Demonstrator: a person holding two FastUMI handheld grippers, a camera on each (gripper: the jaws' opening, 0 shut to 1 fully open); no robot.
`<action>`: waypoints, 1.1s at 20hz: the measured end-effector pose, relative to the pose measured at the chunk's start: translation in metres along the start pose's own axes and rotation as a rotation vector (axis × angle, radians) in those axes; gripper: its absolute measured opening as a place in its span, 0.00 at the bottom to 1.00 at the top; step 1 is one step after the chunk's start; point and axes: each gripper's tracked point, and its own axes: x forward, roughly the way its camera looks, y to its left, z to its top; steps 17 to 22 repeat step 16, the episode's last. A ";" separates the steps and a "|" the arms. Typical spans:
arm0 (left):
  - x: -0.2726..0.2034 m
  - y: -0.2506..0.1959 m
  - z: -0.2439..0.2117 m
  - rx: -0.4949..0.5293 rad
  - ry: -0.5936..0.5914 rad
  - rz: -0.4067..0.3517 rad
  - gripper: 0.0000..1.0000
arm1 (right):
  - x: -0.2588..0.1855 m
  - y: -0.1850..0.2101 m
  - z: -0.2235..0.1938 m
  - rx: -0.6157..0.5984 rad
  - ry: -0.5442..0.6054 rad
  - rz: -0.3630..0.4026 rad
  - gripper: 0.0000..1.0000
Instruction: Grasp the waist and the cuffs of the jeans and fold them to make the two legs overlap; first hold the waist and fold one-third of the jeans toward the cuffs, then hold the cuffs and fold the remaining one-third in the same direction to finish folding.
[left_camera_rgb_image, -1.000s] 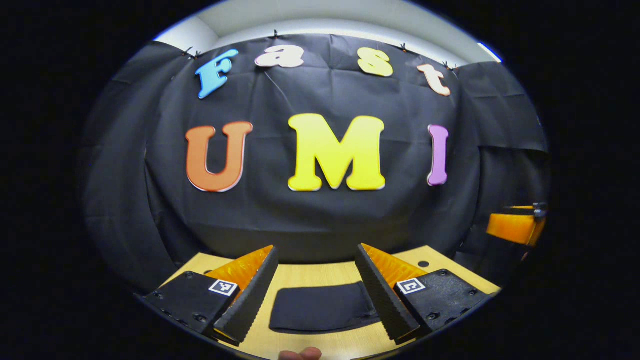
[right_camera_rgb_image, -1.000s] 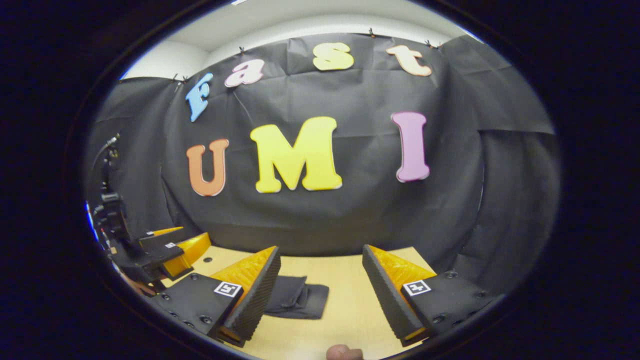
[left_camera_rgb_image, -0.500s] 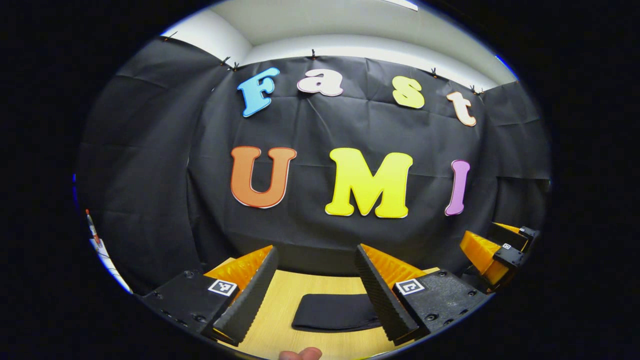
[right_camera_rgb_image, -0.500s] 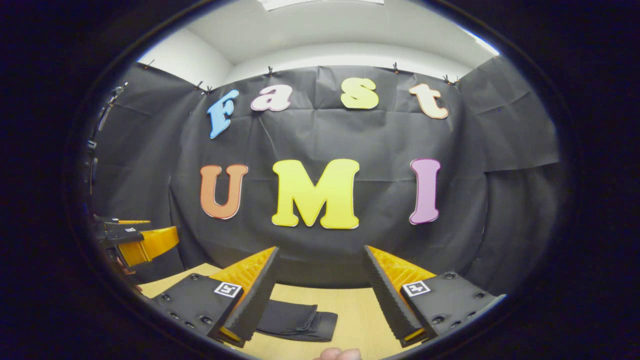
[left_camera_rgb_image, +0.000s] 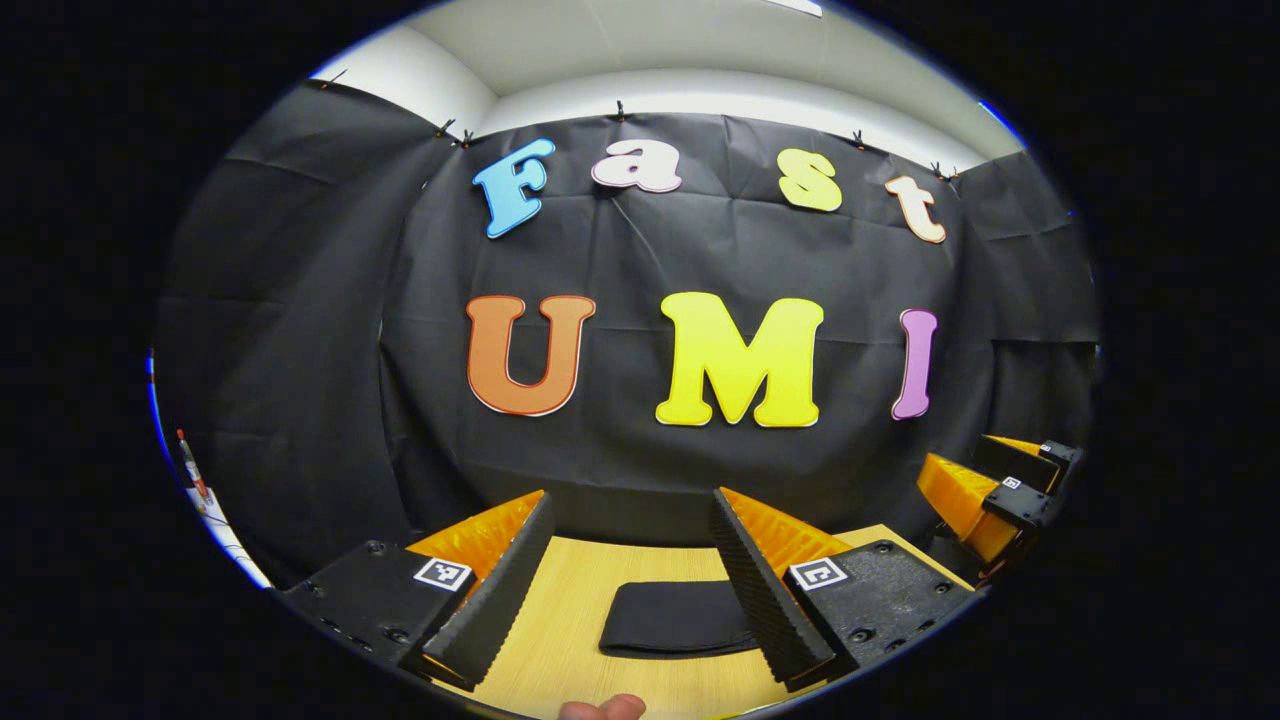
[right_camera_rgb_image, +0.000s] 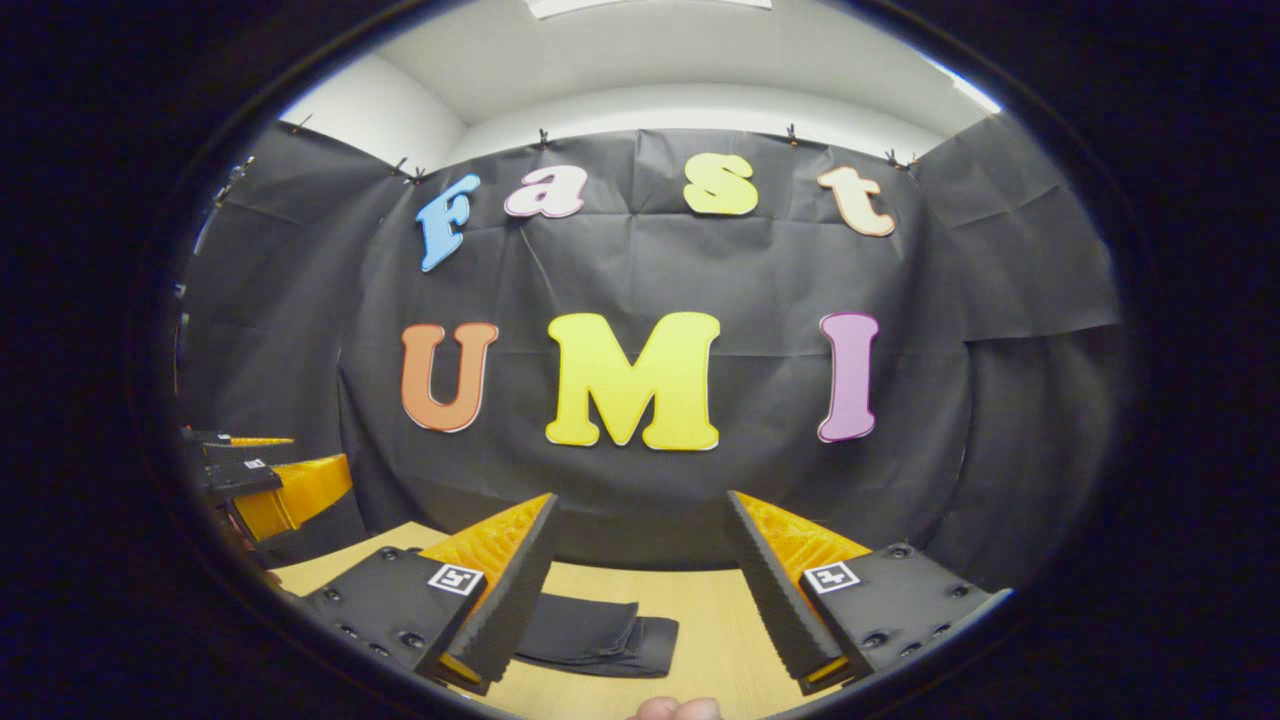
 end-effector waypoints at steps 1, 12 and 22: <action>-0.001 -0.001 -0.001 0.002 0.002 -0.004 0.99 | 0.000 0.001 -0.001 -0.003 0.001 -0.001 1.00; -0.001 -0.002 -0.004 0.022 0.017 -0.030 0.92 | 0.003 0.008 -0.008 0.005 0.030 -0.002 0.98; 0.000 0.001 -0.005 0.016 0.019 -0.031 0.99 | 0.003 0.014 -0.008 -0.001 0.030 0.007 0.98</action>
